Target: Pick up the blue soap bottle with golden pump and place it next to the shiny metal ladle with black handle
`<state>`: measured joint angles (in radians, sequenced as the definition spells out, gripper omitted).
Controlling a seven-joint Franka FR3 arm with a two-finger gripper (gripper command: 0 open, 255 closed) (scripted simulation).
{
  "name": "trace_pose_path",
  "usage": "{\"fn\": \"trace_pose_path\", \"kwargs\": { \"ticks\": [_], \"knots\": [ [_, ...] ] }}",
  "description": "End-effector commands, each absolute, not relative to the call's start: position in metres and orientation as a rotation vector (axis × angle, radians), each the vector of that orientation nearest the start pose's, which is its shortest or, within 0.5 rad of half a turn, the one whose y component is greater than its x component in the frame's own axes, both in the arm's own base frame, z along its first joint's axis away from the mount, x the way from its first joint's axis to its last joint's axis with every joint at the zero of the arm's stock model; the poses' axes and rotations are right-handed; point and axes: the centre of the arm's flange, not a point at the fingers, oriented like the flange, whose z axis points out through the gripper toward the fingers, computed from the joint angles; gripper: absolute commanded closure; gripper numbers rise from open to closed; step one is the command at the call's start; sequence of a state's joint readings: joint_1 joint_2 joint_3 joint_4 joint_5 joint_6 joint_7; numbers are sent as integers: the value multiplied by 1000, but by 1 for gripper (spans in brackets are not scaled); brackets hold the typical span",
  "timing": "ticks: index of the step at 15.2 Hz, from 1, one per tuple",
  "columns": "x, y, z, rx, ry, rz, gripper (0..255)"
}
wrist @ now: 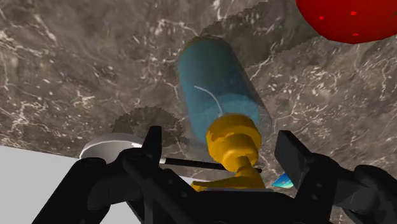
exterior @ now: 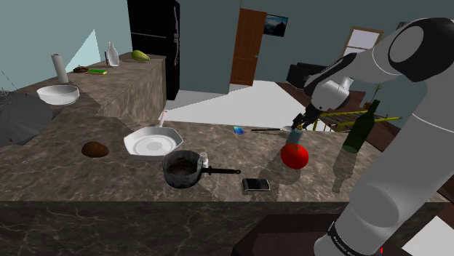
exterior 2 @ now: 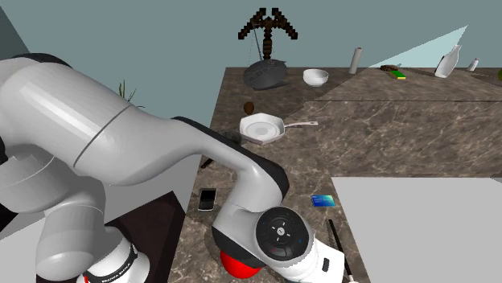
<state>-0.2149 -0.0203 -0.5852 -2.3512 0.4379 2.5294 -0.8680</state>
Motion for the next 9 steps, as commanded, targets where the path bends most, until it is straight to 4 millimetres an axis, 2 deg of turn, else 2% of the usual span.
{"fn": "trace_pose_path", "kwargs": {
  "ticks": [1, 3, 7, 9],
  "knots": [
    [357, -375, 356, -3010, 408, -531, 0],
    [357, -375, 356, -3010, 408, -531, 0],
    [340, -375, 403, -3010, 408, -531, 0],
    [340, -375, 403, -3010, 408, -531, 0]
  ]
}}
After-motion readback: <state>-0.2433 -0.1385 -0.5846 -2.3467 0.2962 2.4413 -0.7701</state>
